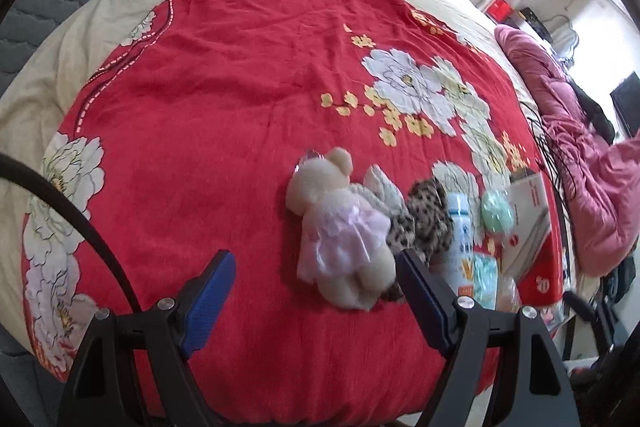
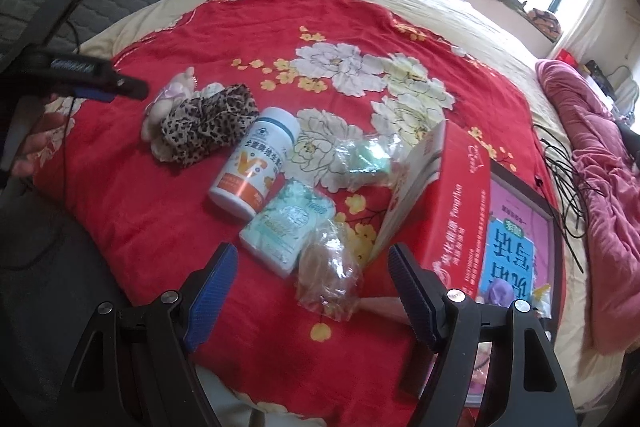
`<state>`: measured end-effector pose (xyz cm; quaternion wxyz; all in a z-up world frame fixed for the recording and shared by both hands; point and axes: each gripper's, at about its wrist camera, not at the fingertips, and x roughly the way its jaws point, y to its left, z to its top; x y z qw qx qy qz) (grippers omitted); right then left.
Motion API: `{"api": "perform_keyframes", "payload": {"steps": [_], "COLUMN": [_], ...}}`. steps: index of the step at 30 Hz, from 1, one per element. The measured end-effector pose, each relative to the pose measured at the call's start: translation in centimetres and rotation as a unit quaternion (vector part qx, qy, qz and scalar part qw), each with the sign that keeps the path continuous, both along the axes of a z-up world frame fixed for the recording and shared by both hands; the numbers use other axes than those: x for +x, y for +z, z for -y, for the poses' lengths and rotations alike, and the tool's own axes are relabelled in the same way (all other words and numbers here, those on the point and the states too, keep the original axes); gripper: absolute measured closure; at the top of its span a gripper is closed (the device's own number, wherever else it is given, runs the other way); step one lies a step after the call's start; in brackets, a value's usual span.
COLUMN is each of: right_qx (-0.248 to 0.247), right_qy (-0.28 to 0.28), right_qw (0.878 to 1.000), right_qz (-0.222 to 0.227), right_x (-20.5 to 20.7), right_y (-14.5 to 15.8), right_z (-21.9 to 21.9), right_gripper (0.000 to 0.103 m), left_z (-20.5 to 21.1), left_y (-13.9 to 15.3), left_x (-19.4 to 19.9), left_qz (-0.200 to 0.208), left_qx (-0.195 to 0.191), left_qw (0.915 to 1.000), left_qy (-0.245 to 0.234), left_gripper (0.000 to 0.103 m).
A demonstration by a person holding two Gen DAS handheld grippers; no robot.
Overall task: Organize soft objects
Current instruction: 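Grasp the cream teddy bear with the left tool while the right tool grasps the clear bun bag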
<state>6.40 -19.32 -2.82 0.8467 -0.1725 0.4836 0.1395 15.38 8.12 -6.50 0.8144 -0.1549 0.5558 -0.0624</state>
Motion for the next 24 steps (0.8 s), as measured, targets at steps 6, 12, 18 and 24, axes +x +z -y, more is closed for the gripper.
{"api": "perform_keyframes", "payload": {"steps": [6, 12, 18, 24], "right_qx": [0.0, 0.013, 0.033, 0.041], "right_qy": [0.015, 0.007, -0.023, -0.038], "right_qw": [1.0, 0.999, 0.998, 0.996], "right_qz": [-0.02, -0.039, -0.054, -0.067], "right_x": [0.9, 2.7, 6.2, 7.6], "right_y": [-1.5, -2.9, -3.8, -4.0], "right_z": [-1.6, -3.1, -5.2, -5.3], "right_gripper": [0.025, 0.025, 0.025, 0.025], "left_z": [-0.2, -0.7, -1.0, -1.1], "left_y": [-1.2, -3.1, -4.3, -4.9], "left_x": [2.6, 4.2, 4.9, 5.4], "left_qz": [-0.017, -0.042, -0.051, -0.053], "left_qx": [-0.013, -0.027, -0.042, -0.052], "left_qw": [0.9997, 0.9985, 0.9974, 0.9969], "left_qy": [0.008, 0.023, 0.03, 0.024], "left_gripper": [0.021, 0.021, 0.021, 0.026]}}
